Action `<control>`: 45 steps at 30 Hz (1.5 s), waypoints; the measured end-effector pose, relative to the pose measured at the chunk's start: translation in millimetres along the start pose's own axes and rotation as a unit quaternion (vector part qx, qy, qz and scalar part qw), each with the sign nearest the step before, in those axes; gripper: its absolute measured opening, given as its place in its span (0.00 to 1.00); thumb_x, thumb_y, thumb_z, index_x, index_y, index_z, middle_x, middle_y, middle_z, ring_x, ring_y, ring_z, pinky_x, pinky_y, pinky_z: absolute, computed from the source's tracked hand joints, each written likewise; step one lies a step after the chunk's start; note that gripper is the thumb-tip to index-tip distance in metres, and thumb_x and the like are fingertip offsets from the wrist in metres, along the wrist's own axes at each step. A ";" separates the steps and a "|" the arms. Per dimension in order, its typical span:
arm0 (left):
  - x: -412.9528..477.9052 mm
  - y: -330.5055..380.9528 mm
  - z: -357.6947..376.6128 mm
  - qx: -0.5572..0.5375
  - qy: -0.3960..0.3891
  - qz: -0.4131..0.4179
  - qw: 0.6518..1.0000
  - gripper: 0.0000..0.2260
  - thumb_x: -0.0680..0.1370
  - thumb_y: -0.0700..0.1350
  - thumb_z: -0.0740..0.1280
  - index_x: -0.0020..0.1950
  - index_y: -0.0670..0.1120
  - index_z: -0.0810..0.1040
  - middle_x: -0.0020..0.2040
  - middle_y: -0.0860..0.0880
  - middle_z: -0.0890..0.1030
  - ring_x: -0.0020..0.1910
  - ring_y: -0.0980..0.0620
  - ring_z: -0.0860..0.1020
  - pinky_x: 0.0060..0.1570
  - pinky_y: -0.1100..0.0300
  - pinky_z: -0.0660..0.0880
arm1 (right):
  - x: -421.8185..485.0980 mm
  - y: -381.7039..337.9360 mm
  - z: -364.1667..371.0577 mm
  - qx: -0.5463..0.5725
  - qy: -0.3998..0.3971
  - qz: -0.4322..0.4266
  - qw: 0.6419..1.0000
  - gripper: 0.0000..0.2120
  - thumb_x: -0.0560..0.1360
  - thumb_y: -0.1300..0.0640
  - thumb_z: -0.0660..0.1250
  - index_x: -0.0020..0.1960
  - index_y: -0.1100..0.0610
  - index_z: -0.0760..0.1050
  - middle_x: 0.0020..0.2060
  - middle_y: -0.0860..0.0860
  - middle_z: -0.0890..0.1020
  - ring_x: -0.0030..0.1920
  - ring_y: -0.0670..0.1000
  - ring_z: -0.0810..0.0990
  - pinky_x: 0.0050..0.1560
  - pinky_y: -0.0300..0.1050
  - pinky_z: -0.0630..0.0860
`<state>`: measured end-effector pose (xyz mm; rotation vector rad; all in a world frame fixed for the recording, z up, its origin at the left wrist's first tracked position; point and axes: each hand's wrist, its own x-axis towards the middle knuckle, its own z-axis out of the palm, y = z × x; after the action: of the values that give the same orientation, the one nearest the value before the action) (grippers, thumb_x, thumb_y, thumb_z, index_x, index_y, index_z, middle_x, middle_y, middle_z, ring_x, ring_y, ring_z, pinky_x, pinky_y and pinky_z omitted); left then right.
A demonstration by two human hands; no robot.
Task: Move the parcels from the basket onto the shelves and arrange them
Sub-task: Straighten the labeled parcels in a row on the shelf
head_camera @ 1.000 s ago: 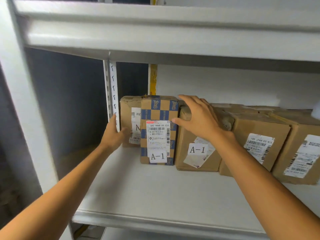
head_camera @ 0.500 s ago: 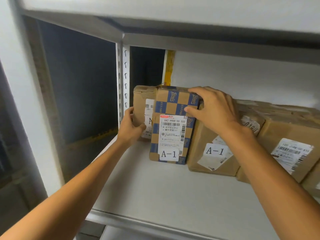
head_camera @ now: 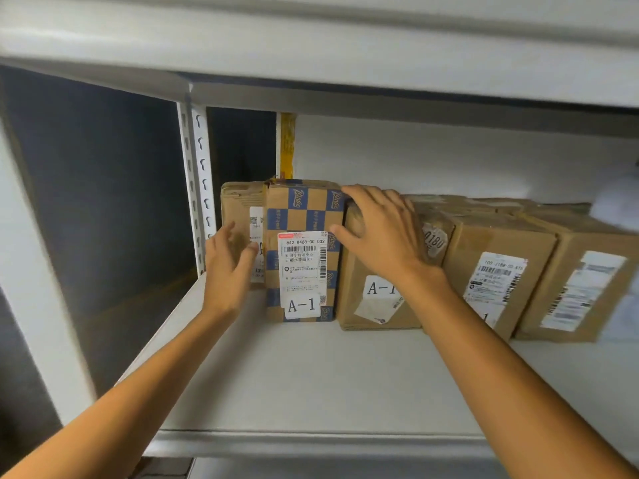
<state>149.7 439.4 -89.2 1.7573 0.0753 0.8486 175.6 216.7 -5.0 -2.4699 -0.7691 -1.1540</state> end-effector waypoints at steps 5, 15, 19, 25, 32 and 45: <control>-15.1 3.3 14.8 -0.001 -0.075 -0.008 0.997 0.34 0.69 0.62 0.68 0.72 0.57 0.62 0.68 0.53 0.72 0.62 0.50 0.73 0.51 0.56 0.76 | -36.4 21.0 -5.9 -0.048 0.043 0.062 0.996 0.29 0.72 0.35 0.65 0.66 0.50 0.74 0.64 0.49 0.78 0.67 0.56 0.70 0.72 0.61 0.56; -17.9 -8.0 10.3 0.006 -0.145 0.022 0.989 0.36 0.72 0.47 0.73 0.73 0.63 0.58 0.62 0.63 0.71 0.60 0.58 0.71 0.47 0.60 0.77 | -40.7 28.9 -1.1 -0.042 -0.004 0.052 0.998 0.34 0.72 0.37 0.68 0.73 0.51 0.67 0.71 0.51 0.71 0.72 0.56 0.65 0.76 0.60 0.48; -34.2 -3.0 20.7 0.047 -0.092 0.037 0.994 0.41 0.73 0.38 0.72 0.76 0.57 0.52 0.70 0.55 0.68 0.67 0.50 0.70 0.61 0.44 0.73 | -56.1 37.1 -12.9 -0.015 -0.007 0.041 0.999 0.35 0.75 0.46 0.69 0.77 0.53 0.60 0.77 0.53 0.62 0.77 0.57 0.55 0.77 0.58 0.43; -72.1 20.7 43.4 0.139 0.048 0.115 0.982 0.40 0.71 0.36 0.71 0.75 0.53 0.53 0.72 0.46 0.58 0.71 0.43 0.62 0.65 0.41 0.70 | -96.1 73.6 -49.0 0.050 -0.033 0.029 0.998 0.32 0.78 0.52 0.66 0.78 0.53 0.58 0.79 0.50 0.55 0.79 0.52 0.47 0.77 0.52 0.49; -116.6 58.3 100.7 0.218 -0.024 0.161 0.962 0.30 0.72 0.36 0.71 0.72 0.48 0.66 0.71 0.43 0.62 0.70 0.43 0.62 0.66 0.43 0.68 | -136.3 137.8 -88.9 0.041 -0.018 0.090 0.995 0.30 0.78 0.49 0.66 0.76 0.53 0.62 0.77 0.52 0.58 0.76 0.56 0.56 0.74 0.52 0.58; -125.8 67.3 198.7 0.187 0.131 0.081 0.970 0.45 0.66 0.54 0.77 0.76 0.54 0.53 0.74 0.38 0.55 0.71 0.36 0.56 0.69 0.38 0.58 | -165.4 247.4 -85.7 0.085 0.027 0.372 0.924 0.50 0.71 0.47 0.75 0.79 0.57 0.45 0.74 0.61 0.57 0.72 0.63 0.60 0.70 0.60 0.62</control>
<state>146.6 196.4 -117.1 2.0103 0.2861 1.2473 180.2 -80.6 -91.6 -2.2348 0.1086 -0.8076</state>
